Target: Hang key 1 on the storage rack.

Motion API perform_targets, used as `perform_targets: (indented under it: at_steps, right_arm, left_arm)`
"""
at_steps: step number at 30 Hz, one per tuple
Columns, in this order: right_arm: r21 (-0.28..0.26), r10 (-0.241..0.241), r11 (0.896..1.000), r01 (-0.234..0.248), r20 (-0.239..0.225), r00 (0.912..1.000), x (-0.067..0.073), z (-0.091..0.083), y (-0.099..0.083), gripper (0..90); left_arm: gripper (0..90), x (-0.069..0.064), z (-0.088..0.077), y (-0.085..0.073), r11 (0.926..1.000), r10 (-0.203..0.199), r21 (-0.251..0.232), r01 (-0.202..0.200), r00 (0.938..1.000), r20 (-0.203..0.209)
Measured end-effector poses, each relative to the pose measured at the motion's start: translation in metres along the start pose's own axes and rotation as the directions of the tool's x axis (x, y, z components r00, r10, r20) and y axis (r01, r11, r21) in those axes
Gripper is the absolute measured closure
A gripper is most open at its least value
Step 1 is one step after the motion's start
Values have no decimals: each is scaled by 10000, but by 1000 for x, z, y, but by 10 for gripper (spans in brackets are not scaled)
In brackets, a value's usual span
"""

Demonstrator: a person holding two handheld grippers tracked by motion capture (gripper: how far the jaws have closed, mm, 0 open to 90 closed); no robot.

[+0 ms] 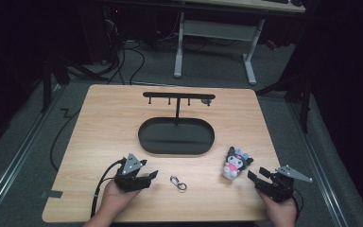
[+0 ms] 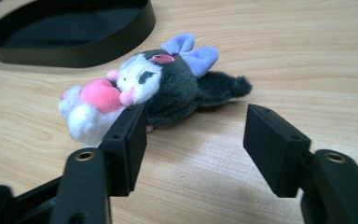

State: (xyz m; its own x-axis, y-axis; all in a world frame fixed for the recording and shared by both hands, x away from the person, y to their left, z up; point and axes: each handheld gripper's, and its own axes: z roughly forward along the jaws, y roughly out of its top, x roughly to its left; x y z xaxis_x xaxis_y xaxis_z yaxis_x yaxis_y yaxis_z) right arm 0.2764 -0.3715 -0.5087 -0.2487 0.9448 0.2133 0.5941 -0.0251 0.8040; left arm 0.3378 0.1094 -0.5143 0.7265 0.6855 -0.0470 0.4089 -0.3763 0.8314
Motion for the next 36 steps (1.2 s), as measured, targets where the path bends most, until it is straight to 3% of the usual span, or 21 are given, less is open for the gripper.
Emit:
perform_targets:
  at_steps: [5, 8, 11, 14, 15, 16, 17, 18, 20, 22, 29, 31, 36]
  right_arm:
    - [-4, -723, 9974, 723, 256, 9971, 6, 2, 0, 443]
    - [89, -1190, 9929, 1187, 428, 9920, 8, 2, 0, 469]
    - [151, -1302, 9915, 1295, 555, 9899, 8, 2, 0, 493]
    - [269, -1239, 9921, 1226, 564, 9907, 4, 3, 2, 667]
    - [269, -1239, 9921, 1226, 564, 9907, 4, 3, 2, 667]
    - [472, -1371, 9898, 1347, 512, 9892, 3, 7, 4, 834]
    - [472, -1371, 9898, 1347, 512, 9892, 3, 7, 4, 834]
    - [674, -1480, 9872, 1446, 492, 9878, 4, 12, 7, 900]
    - [769, -1520, 9860, 1480, 488, 9872, 4, 14, 8, 900]
    - [1122, -1689, 9802, 1630, 455, 9846, 3, 28, 13, 900]
    - [1226, -2247, 9680, 2189, 358, 9738, 6, 54, 26, 900]
    - [1251, -2367, 9643, 2336, 109, 9715, 9, 67, 33, 896]
    - [1203, -2947, 9464, 2998, -581, 9538, 22, 86, 43, 897]
  left_arm:
    - [398, 2, -1, 0, 9997, -149, -198, 148, 9999, -31]
    - [417, 1, -2, 1, 9995, -29, -321, 28, 10000, -34]
    - [416, 1, -2, 1, 9996, -73, -277, 73, 10000, 9]
    - [416, 1, -4, -1, 9997, -43, -236, 42, 10000, -36]
    - [416, 1, -4, -1, 9997, -43, -236, 42, 10000, -36]
    - [415, 1, -5, -3, 9998, 22, -178, -24, 10000, -90]
    - [414, 1, -5, -3, 9998, 22, -178, -24, 10000, -90]
    - [414, 1, -8, -7, 9999, 70, -134, -73, 9998, -211]
    - [413, 1, -11, -8, 9999, 89, -134, -93, 9996, -271]
    - [413, 3, -20, -14, 9999, 59, -156, -67, 9987, -503]
    - [413, 9, -42, -28, 9995, -242, -214, 221, 9942, -1051]
    - [413, 11, -52, -34, 9986, -468, -285, 435, 9910, -1255]
    - [413, 14, -63, -42, 9969, -755, -334, 713, 9866, -1448]
